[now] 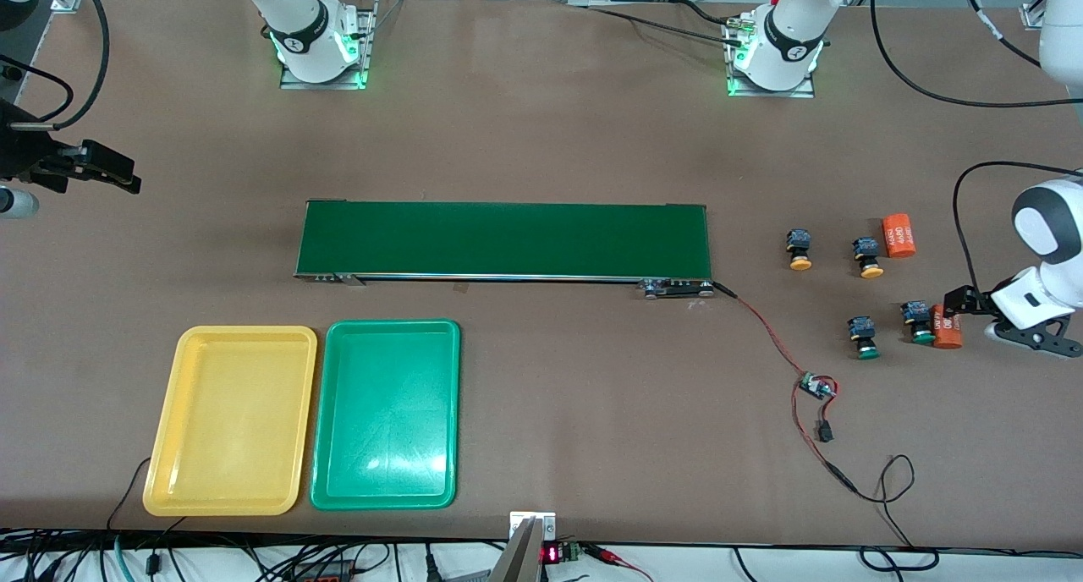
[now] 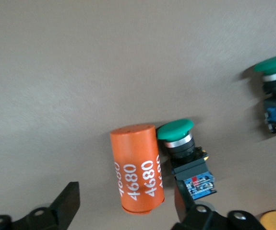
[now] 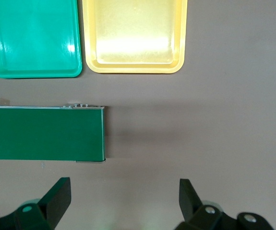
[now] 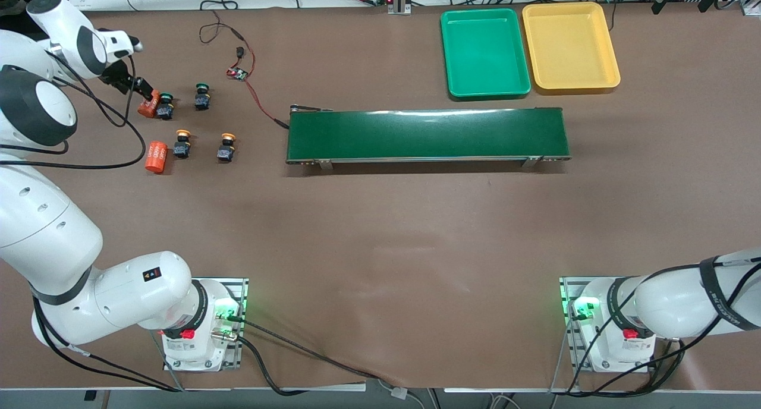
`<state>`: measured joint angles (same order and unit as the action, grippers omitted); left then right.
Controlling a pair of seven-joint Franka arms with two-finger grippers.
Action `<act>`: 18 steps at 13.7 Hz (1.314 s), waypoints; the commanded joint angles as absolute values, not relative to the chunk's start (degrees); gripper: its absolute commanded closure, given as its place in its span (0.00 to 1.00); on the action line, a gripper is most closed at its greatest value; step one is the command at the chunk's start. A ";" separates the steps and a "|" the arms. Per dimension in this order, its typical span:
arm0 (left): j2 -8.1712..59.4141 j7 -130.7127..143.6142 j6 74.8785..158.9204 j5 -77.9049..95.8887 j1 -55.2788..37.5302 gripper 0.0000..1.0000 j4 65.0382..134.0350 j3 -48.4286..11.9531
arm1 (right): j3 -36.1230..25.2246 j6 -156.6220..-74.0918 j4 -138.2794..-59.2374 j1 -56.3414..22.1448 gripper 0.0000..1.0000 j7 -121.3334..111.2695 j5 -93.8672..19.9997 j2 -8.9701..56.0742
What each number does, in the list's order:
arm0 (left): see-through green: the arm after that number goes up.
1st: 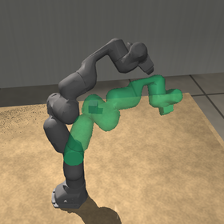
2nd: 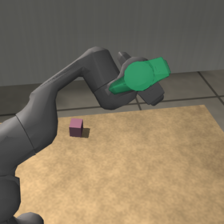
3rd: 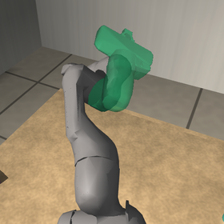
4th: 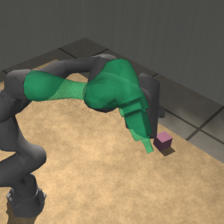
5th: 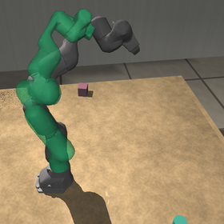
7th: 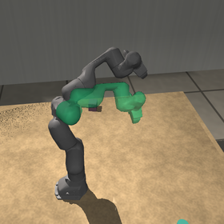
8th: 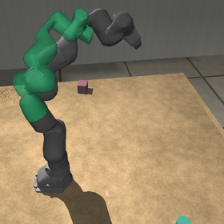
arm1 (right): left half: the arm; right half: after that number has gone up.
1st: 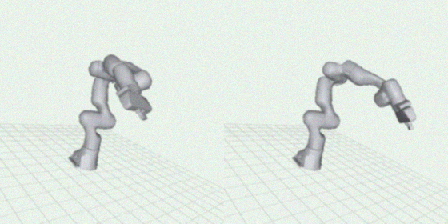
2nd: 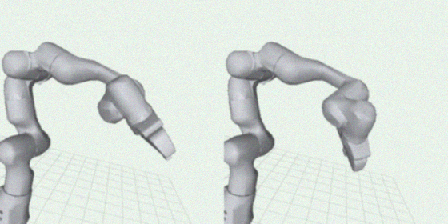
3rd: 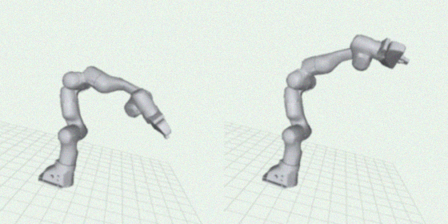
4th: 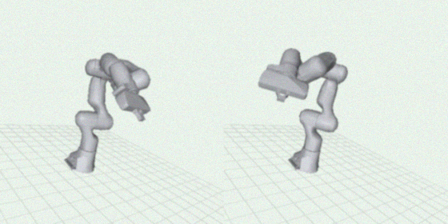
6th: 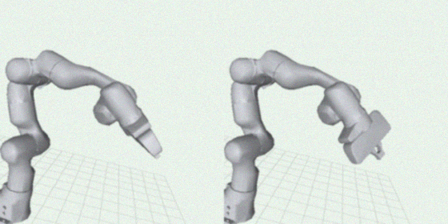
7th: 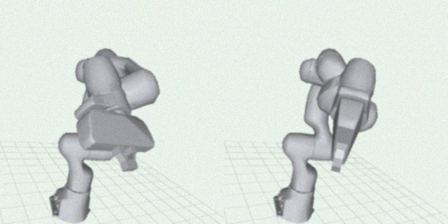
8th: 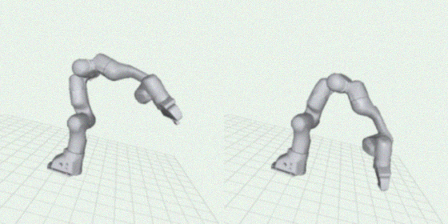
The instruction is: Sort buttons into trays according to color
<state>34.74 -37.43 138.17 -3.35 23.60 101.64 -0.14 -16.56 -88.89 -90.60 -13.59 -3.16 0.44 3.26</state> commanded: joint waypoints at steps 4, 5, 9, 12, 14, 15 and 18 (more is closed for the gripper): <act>36.47 -38.58 140.36 -3.96 24.79 0.18 102.22 -1.05 | -16.44 -88.95 -91.32 -13.80 0.00 -2.37 0.97 2.02; 36.91 -38.58 140.36 -3.96 24.79 0.18 102.30 -1.05 | -16.44 -88.95 -91.32 -13.80 0.00 -2.37 0.97 2.02; 37.18 -38.50 140.19 -3.87 25.40 0.49 102.39 -1.23 | -16.44 -88.95 -91.32 -13.80 0.00 -2.37 0.97 2.02; 36.83 -38.50 139.66 -3.87 25.31 0.68 102.13 -1.23 | -16.44 -88.95 -91.32 -13.80 0.00 -2.37 0.97 2.02; 36.56 -38.58 139.66 -3.95 25.22 0.69 101.87 -1.23 | -16.44 -88.94 -91.32 -13.89 0.00 -2.37 0.88 2.02; 36.04 -38.58 139.57 -3.96 25.22 0.70 101.78 -1.32 | -16.35 -88.86 -91.32 -13.89 0.00 -2.37 0.88 2.02; 30.87 -38.50 133.71 -4.04 24.35 0.70 101.17 -1.67 | -16.35 -88.68 -91.32 -13.89 0.00 -2.37 0.88 2.02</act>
<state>35.86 -37.57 138.65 -3.35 24.46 101.02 -0.94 -16.55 -88.89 -90.60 -13.61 -3.16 0.44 3.26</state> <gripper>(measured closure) 0.507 0.000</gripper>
